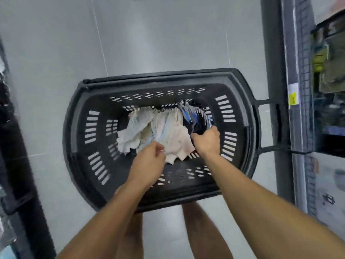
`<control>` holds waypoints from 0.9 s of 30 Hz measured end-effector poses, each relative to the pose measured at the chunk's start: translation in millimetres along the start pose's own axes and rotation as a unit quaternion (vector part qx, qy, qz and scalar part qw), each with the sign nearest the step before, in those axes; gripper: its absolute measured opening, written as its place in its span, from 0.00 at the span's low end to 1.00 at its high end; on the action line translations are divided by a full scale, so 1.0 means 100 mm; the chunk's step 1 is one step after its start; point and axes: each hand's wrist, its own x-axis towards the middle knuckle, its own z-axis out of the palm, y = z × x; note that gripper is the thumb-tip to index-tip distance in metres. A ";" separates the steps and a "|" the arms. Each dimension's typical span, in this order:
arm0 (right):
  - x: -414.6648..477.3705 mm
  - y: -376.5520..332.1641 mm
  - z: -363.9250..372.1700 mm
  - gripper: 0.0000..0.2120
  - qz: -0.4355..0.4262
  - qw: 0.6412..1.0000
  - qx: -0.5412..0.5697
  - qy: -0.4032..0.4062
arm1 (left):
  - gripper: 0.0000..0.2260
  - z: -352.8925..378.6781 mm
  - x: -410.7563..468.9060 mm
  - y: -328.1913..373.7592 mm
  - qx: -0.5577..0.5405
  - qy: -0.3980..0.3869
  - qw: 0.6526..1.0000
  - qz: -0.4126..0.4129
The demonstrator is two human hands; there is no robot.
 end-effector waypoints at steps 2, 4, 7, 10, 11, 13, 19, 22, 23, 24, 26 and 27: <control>0.36 0.06 0.28 0.34 0.034 0.999 0.025 0.019 | 0.11 0.21 0.49 0.03 0.000 0.008 0.999 0.033; 0.62 0.11 0.52 0.39 0.062 0.994 0.085 0.039 | 0.11 0.43 0.92 0.09 -0.016 0.018 0.998 0.059; 0.81 0.19 0.76 0.44 0.066 0.975 0.194 0.081 | 0.14 0.71 1.29 0.21 -0.040 -0.004 0.996 0.074; 0.89 0.22 0.90 0.43 0.071 0.969 0.202 0.125 | 0.19 0.91 1.47 0.25 -0.053 -0.031 0.994 0.085; 0.90 0.23 0.92 0.41 0.077 0.971 0.184 0.133 | 0.20 0.93 1.51 0.25 -0.047 -0.034 0.995 0.085; 0.94 0.25 0.92 0.38 0.076 0.977 0.140 0.145 | 0.21 0.95 1.56 0.22 -0.034 -0.033 0.995 0.086; 0.94 0.27 0.90 0.37 -0.001 0.991 0.090 0.097 | 0.21 0.84 1.66 0.12 -0.051 -0.039 0.996 0.056; 1.02 0.16 0.91 0.42 -0.014 0.994 0.064 0.085 | 0.21 0.81 1.68 0.08 -0.076 -0.046 0.995 0.046; 1.06 0.11 0.92 0.44 -0.013 0.995 0.051 0.082 | 0.21 0.81 1.69 0.06 -0.085 -0.049 0.994 0.044; 1.10 0.07 0.95 0.45 -0.012 0.996 0.042 0.081 | 0.20 0.80 1.69 0.04 -0.094 -0.052 0.993 0.043; 1.16 0.04 1.02 0.43 -0.018 0.995 0.033 0.091 | 0.18 0.80 1.70 0.00 -0.115 -0.057 0.991 0.045; 1.18 0.04 1.05 0.40 -0.024 0.994 0.032 0.101 | 0.18 0.80 1.70 -0.01 -0.125 -0.059 0.989 0.045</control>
